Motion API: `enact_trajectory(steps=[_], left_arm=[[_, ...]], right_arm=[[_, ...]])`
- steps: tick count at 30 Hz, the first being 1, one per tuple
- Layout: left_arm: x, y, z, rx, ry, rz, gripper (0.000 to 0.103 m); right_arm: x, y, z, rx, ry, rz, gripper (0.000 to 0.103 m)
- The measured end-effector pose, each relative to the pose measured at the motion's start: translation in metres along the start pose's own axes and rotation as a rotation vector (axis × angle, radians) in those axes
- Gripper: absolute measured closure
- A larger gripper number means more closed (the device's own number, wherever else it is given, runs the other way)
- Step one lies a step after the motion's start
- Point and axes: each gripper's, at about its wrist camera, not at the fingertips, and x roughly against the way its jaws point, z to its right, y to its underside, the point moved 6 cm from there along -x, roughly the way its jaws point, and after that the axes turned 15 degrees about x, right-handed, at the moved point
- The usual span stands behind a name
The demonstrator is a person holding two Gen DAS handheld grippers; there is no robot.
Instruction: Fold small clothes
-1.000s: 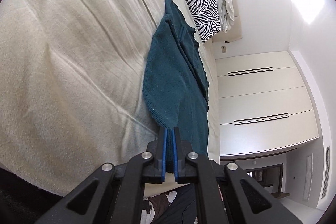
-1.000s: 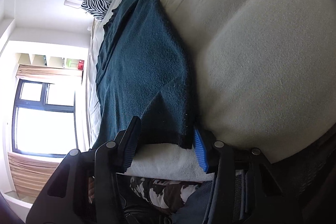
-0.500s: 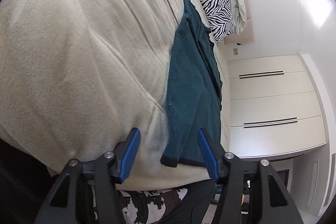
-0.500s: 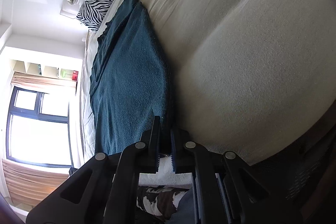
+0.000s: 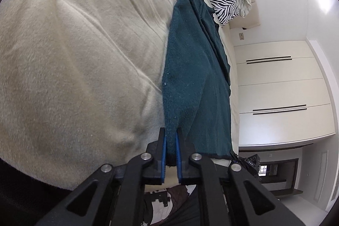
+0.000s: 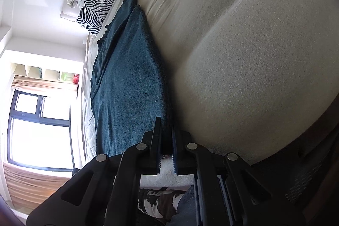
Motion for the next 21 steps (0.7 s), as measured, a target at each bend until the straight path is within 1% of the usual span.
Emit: enact_trajectory(steps=[2, 6, 13, 16, 21], left_arm=[[0.002, 0.002, 0.007, -0.024, 0.007, 0.003, 0.097], [0.015, 0.001, 0.022, -0.038, 0.066, 0.013, 0.097], [0.03, -0.007, 0.039, -0.012, 0.171, 0.018, 0.097], [0.033, -0.011, 0.047, 0.016, 0.219, 0.017, 0.097], [0.036, -0.023, 0.062, 0.032, 0.257, 0.031, 0.097]], right_arm=[[0.0, 0.0, -0.002, 0.002, 0.0, 0.001, 0.096], [0.004, -0.003, -0.01, 0.019, -0.01, 0.018, 0.096], [0.022, -0.016, -0.036, 0.043, -0.101, 0.103, 0.096], [0.029, -0.023, -0.045, 0.04, -0.137, 0.136, 0.096], [0.036, -0.041, -0.055, 0.026, -0.182, 0.186, 0.096]])
